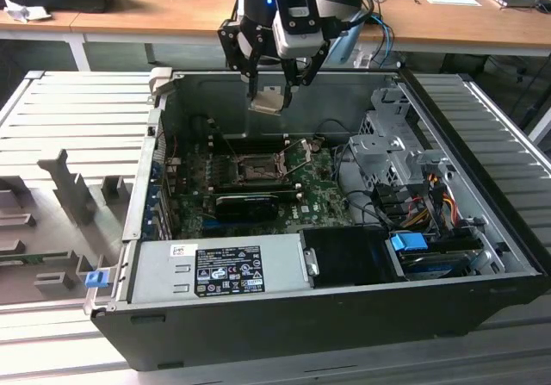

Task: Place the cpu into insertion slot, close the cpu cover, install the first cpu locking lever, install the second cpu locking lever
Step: 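Place the cpu into insertion slot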

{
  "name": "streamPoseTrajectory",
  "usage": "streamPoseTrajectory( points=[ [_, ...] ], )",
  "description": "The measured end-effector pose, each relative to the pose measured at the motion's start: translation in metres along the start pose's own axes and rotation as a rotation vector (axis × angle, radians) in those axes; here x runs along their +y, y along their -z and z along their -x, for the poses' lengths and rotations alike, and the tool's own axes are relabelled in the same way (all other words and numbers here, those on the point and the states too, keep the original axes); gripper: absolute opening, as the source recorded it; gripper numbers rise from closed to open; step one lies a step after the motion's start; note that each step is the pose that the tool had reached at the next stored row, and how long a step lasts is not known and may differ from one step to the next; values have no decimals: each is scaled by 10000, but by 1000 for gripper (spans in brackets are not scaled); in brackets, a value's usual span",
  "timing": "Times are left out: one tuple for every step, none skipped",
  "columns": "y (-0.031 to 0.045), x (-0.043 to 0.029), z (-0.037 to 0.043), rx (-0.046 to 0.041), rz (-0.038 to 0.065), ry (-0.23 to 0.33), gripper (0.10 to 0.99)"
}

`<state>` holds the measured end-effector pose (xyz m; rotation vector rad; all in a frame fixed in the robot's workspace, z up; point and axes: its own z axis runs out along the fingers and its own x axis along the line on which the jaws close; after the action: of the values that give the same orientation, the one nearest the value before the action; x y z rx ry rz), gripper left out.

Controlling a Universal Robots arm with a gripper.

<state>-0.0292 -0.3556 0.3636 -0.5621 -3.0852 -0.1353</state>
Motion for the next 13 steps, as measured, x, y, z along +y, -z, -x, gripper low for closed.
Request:
streamPoseTrajectory(
  points=[
    [-1, 0, 0, -4, 1, -45, 525],
    [-2, 0, 0, -6, 1, -69, 525],
    [-3, 0, 0, -11, 2, -119, 525],
    [-4, -1, 0, -15, 3, -170, 525],
    [-4, 0, 0, -17, 4, -198, 525],
    [-5, 0, 0, -19, 4, -224, 525],
    [-5, 0, 0, -21, 4, -248, 525],
    [-6, 0, 0, -24, 5, -273, 525],
    [-6, -1, 0, -27, 5, -309, 525],
    [-6, 0, 0, -29, 5, -339, 525],
    [-6, -1, 0, -31, 6, -365, 525],
    [-7, -1, 0, -35, 7, -406, 525],
    [-8, -1, 0, -41, 8, -473, 525]
  ],
)
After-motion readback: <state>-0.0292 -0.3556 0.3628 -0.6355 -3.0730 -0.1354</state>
